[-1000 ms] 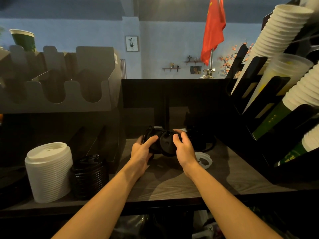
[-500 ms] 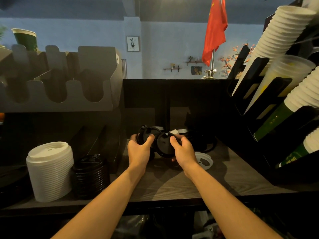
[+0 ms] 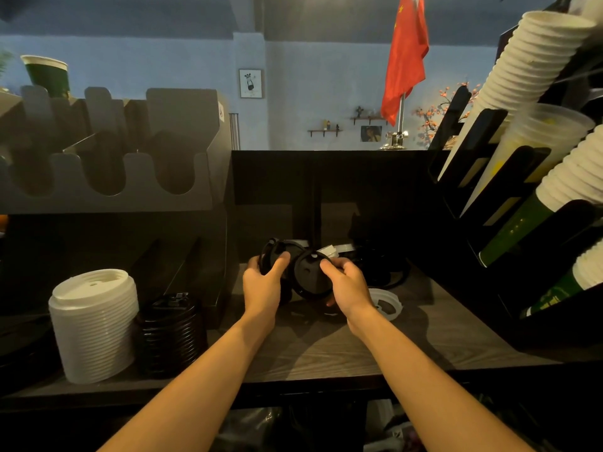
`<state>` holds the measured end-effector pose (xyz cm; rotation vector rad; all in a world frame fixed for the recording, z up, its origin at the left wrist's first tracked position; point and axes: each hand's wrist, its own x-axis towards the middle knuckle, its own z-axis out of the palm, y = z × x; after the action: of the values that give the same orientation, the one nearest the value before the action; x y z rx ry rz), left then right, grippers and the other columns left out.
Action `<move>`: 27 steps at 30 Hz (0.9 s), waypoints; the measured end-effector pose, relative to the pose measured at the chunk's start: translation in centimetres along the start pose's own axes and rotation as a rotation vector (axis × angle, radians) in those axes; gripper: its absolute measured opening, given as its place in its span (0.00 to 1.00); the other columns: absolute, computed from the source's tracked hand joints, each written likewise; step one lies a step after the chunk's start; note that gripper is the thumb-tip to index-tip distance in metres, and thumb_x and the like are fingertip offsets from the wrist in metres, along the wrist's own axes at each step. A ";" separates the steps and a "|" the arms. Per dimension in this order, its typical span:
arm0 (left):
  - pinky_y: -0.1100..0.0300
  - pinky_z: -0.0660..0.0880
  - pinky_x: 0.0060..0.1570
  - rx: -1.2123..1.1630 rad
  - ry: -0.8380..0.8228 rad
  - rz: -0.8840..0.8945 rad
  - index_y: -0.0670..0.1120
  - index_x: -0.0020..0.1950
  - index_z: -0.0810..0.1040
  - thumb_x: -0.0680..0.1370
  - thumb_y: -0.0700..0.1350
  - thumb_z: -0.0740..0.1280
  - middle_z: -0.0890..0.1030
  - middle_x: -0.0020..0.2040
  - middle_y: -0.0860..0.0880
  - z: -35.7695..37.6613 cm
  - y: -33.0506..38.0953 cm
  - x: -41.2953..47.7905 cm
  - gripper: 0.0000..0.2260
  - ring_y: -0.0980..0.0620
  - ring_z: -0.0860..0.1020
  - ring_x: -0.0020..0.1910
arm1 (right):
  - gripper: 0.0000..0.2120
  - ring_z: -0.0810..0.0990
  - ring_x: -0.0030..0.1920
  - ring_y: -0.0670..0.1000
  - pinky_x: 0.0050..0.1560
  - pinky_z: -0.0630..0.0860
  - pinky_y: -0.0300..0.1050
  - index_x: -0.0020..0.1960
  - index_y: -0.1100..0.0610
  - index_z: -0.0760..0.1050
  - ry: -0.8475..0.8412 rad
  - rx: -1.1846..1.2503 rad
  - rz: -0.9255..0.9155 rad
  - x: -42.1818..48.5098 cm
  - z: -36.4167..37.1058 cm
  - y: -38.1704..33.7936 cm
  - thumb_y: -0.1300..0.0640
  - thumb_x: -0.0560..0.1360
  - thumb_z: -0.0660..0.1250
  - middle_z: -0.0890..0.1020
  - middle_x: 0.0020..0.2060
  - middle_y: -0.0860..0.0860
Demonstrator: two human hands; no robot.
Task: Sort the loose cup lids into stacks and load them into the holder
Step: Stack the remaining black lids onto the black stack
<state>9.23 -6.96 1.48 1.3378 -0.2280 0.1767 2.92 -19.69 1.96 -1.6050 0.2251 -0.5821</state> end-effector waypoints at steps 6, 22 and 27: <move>0.45 0.78 0.62 -0.208 -0.128 -0.251 0.47 0.67 0.77 0.78 0.57 0.69 0.84 0.58 0.44 0.0 0.1 -0.1 0.21 0.45 0.81 0.59 | 0.04 0.77 0.57 0.43 0.53 0.76 0.39 0.55 0.40 0.73 -0.020 0.044 -0.092 0.2 -0.3 0.3 0.46 0.81 0.64 0.78 0.57 0.44; 0.43 0.78 0.63 -0.137 -0.411 -0.201 0.45 0.67 0.79 0.72 0.53 0.75 0.85 0.57 0.43 -0.1 -0.6 -0.1 0.25 0.44 0.84 0.58 | 0.05 0.80 0.56 0.48 0.55 0.80 0.46 0.56 0.43 0.73 -0.028 0.111 -0.094 0.8 -0.1 1.0 0.50 0.81 0.65 0.80 0.56 0.48; 0.43 0.79 0.62 -0.146 -0.394 -0.202 0.45 0.64 0.81 0.76 0.52 0.72 0.86 0.55 0.43 -0.1 -0.7 0.0 0.19 0.44 0.84 0.56 | 0.06 0.81 0.55 0.48 0.51 0.81 0.43 0.56 0.44 0.74 -0.038 0.160 -0.102 0.6 -0.2 0.7 0.53 0.80 0.66 0.81 0.54 0.49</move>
<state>9.41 -7.01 0.83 1.2326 -0.4263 -0.2727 3.44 -20.24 1.44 -1.4770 0.0664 -0.6317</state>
